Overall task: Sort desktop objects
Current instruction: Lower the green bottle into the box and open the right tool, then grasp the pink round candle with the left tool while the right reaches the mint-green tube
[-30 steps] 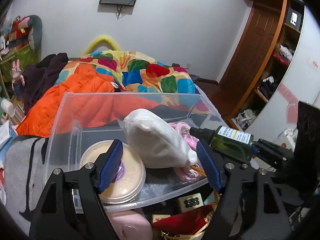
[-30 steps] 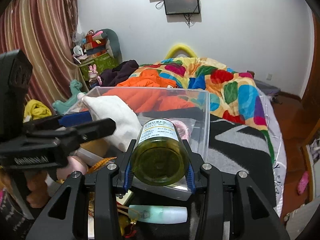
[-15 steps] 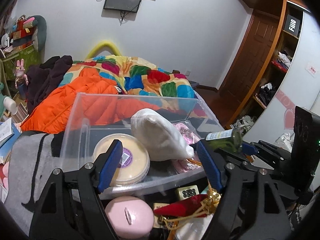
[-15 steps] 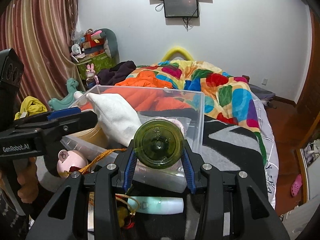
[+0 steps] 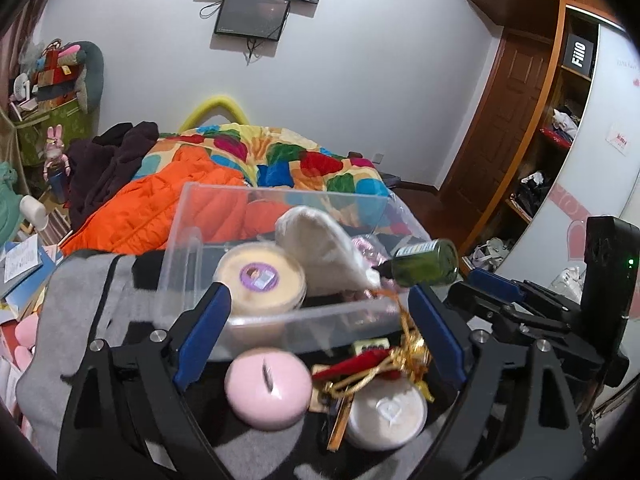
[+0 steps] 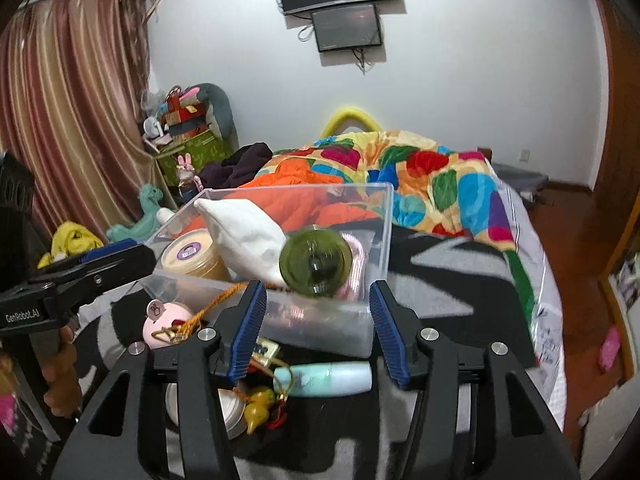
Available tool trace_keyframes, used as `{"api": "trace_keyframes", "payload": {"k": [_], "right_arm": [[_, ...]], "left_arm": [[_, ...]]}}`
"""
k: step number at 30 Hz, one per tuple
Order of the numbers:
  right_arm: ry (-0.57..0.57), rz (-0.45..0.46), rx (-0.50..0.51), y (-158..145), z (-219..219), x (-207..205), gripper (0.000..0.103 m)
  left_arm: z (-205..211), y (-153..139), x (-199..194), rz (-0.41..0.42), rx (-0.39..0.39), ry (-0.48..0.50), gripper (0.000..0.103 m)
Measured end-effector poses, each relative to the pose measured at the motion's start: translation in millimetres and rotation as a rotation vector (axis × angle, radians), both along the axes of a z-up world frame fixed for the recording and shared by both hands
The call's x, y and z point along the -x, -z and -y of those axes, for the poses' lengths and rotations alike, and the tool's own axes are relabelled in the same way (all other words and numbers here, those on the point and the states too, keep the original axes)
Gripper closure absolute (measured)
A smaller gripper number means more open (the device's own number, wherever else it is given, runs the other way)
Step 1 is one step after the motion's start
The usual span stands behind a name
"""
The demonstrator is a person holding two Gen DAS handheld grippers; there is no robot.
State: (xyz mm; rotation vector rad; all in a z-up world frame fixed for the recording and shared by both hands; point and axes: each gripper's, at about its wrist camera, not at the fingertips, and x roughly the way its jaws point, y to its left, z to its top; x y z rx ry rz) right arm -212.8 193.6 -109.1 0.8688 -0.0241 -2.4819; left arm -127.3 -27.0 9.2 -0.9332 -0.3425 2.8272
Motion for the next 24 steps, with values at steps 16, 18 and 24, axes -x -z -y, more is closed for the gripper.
{"api": "trace_keyframes", "payload": {"k": [16,18,24], "right_arm": [[0.038,-0.015,-0.066,20,-10,-28,0.053],[0.036,-0.014,-0.089,24,-9,-31,0.053],[0.022,0.0,-0.114,37,-8,-37,0.053]], "left_arm": [[19,42,-33,0.124,0.029,-0.05,0.012],[20,49,-35,0.141,0.039,-0.053,0.012],[24,63,-31,0.182,0.066,-0.086,0.012]]}}
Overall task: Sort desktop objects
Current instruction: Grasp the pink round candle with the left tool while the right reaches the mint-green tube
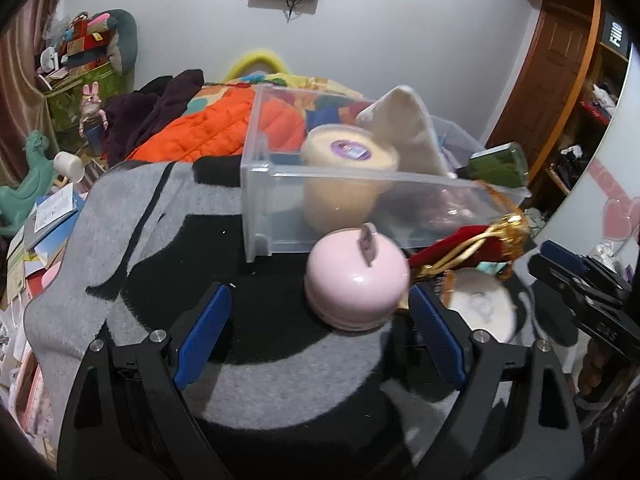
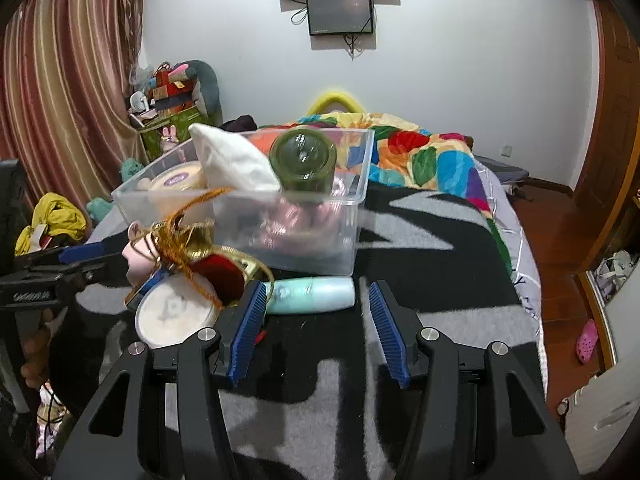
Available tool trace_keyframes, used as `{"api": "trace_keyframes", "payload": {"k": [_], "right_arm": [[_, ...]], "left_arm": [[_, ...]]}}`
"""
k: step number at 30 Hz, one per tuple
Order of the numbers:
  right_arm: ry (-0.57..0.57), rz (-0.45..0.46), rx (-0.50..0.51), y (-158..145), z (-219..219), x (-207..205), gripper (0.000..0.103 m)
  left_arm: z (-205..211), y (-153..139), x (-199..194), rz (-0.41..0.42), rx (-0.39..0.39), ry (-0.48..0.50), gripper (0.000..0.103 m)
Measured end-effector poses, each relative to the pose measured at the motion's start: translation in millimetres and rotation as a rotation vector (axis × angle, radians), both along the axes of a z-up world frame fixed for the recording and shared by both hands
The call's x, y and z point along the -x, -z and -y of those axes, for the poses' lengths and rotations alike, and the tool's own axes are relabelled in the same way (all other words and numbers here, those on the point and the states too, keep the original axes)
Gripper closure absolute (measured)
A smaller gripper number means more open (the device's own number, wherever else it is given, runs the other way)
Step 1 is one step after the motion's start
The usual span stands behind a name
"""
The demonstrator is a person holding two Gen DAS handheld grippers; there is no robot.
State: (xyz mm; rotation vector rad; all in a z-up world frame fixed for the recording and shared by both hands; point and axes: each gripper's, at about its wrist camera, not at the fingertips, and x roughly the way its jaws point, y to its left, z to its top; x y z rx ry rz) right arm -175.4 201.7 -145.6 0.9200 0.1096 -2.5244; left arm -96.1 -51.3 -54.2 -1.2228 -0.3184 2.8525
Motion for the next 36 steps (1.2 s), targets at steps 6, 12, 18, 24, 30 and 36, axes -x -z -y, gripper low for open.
{"api": "trace_keyframes", "payload": {"k": [6,12,18,24,30,36], "right_arm": [[0.021,0.026,-0.001,10,-4,1,0.053],[0.044,0.075,-0.003,22,-11,7,0.053],[0.018,0.105,-0.025,30,-2,12,0.053],[0.002,0.093,-0.066,29,10,15,0.036],[-0.009,0.074,-0.113,28,20,18,0.036],[-0.017,0.098,-0.099,29,23,24,0.036]], "left_arm": [[2,5,13,0.056,-0.014,0.039,0.012],[-22,4,28,0.066,0.105,0.098,0.012],[-30,2,39,0.048,0.122,0.108,0.015],[-24,11,43,0.061,0.082,0.115,0.037],[-23,12,33,0.043,0.086,0.111,0.04],[-17,10,27,0.017,0.085,0.105,0.04]]}}
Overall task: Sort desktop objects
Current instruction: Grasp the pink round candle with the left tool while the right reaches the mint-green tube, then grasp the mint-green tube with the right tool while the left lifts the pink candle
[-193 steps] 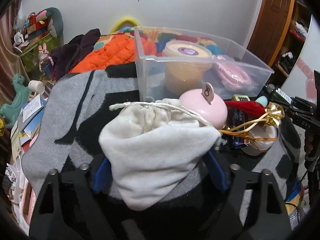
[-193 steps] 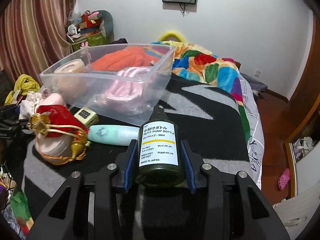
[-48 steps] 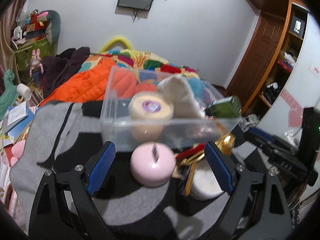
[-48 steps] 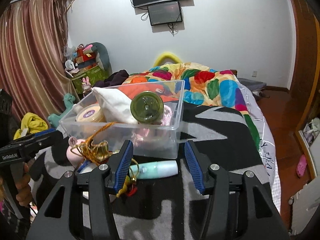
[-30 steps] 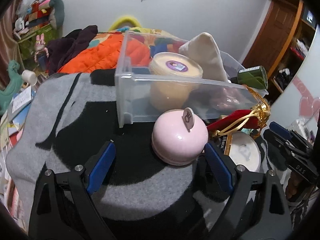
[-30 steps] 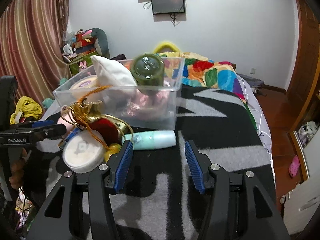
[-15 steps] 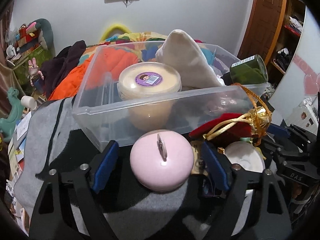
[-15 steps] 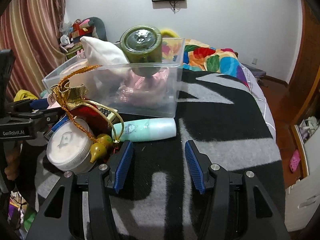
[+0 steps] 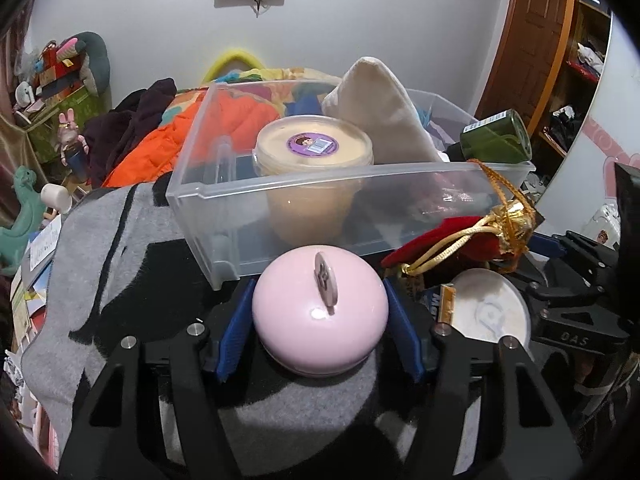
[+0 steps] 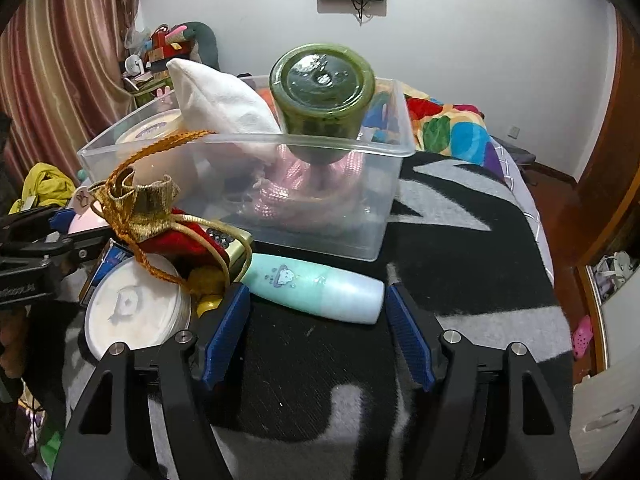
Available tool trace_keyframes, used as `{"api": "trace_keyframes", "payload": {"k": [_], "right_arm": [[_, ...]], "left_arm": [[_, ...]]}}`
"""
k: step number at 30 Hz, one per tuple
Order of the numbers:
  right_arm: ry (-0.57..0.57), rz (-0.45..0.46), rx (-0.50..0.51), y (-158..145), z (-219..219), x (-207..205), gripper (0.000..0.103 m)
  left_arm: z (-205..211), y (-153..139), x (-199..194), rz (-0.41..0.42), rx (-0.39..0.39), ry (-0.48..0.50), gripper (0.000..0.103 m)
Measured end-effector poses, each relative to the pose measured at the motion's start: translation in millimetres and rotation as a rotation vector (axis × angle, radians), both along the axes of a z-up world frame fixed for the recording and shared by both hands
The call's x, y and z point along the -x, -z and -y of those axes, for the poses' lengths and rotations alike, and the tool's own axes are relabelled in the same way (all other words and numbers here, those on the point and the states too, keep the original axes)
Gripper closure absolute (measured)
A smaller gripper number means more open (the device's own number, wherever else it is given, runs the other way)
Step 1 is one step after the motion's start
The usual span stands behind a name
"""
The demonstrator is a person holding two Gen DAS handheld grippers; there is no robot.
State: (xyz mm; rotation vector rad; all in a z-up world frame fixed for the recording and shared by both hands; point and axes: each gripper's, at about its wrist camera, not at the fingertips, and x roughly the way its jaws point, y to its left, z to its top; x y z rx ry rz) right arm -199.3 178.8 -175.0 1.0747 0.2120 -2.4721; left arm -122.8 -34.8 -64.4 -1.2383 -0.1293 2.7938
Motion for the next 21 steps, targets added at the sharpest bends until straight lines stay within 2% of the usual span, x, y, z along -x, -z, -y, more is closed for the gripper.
{"api": "trace_keyframes", "payload": {"k": [7,9,15,21], "right_arm": [[0.014,0.002,0.028,1,1,2,0.036],[0.028,-0.005,0.032,2,0,2,0.046],[0.018,-0.044,0.021,-5,3,-8,0.066],[-0.029,-0.037,0.032,-8,-4,-19,0.081]], "left_arm": [[1,2,4,0.006,-0.01,-0.006,0.04],[1,2,3,0.006,-0.017,-0.011,0.04],[0,0,-1,-0.015,-0.005,-0.03,0.04],[1,-2,-8,-0.04,0.013,-0.048,0.04]]}}
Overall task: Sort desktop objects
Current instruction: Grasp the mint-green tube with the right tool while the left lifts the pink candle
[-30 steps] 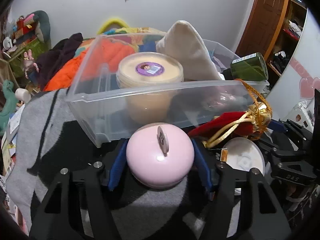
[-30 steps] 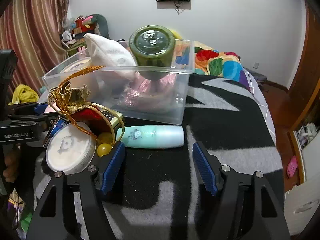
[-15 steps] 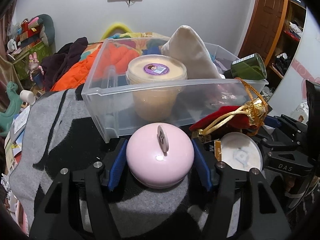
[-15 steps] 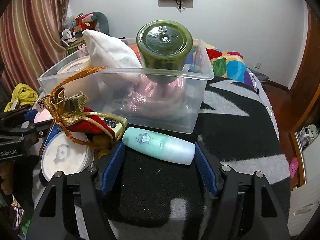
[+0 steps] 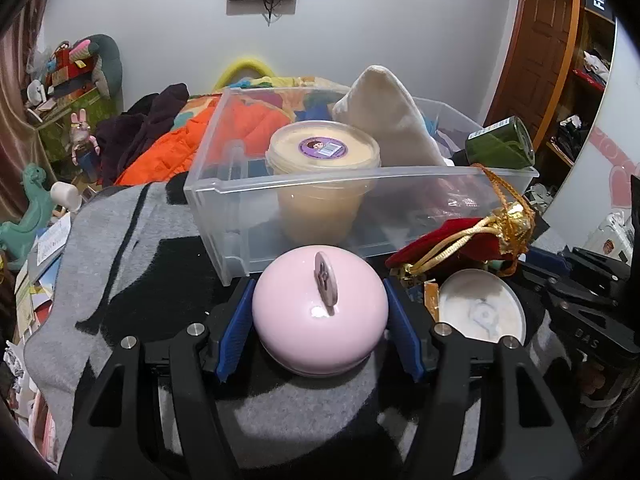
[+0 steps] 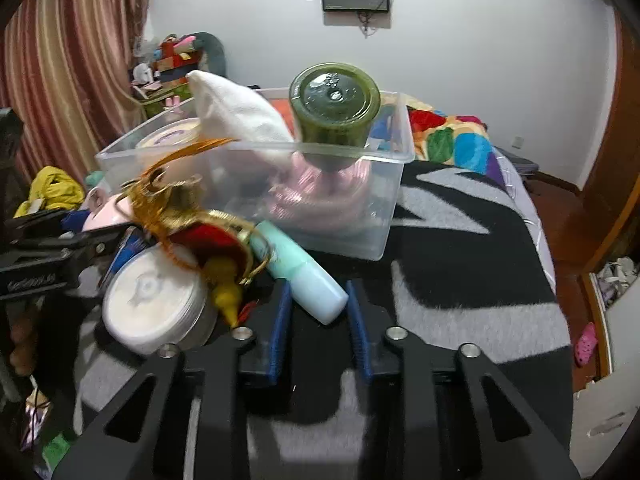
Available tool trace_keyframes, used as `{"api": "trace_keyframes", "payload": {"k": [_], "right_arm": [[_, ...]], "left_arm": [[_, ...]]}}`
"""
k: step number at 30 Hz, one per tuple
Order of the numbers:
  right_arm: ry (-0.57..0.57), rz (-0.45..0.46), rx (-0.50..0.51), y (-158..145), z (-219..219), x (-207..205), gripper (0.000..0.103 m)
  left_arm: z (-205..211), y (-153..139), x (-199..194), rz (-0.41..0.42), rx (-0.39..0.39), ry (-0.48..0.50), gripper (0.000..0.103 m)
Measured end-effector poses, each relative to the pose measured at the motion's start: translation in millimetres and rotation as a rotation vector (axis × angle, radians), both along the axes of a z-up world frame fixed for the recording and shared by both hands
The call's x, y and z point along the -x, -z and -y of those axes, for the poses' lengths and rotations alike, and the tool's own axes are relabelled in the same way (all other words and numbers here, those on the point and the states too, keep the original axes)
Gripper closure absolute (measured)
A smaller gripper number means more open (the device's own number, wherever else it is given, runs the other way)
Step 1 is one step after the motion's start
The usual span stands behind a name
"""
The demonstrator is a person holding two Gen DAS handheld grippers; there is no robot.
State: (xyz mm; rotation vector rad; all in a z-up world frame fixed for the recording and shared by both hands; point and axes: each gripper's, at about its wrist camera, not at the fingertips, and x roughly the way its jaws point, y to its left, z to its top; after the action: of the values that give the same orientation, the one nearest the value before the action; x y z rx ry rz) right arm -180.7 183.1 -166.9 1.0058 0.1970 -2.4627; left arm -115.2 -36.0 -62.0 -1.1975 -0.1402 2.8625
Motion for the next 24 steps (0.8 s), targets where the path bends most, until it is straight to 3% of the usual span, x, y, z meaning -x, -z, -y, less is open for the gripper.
{"api": "trace_keyframes", "payload": {"k": [4,9,14,18,24], "right_arm": [[-0.046,0.006,-0.018,5,-3,-11,0.084],[-0.073,-0.07,-0.109,5,2,-26,0.084],[-0.051,-0.082,-0.112,-4,5,-9,0.083],[-0.069,-0.043,-0.122,-3,10,10,0.068],[-0.123,-0.029,-0.147,3,18,21,0.062]], "left_arm": [[-1,0,-12,-0.006,0.017,0.003,0.04],[5,5,-29,0.002,0.026,0.005,0.04],[13,4,-34,0.006,0.028,0.004,0.04],[16,8,-32,0.013,0.01,0.006,0.04],[11,14,-34,0.027,0.026,0.021,0.04]]}}
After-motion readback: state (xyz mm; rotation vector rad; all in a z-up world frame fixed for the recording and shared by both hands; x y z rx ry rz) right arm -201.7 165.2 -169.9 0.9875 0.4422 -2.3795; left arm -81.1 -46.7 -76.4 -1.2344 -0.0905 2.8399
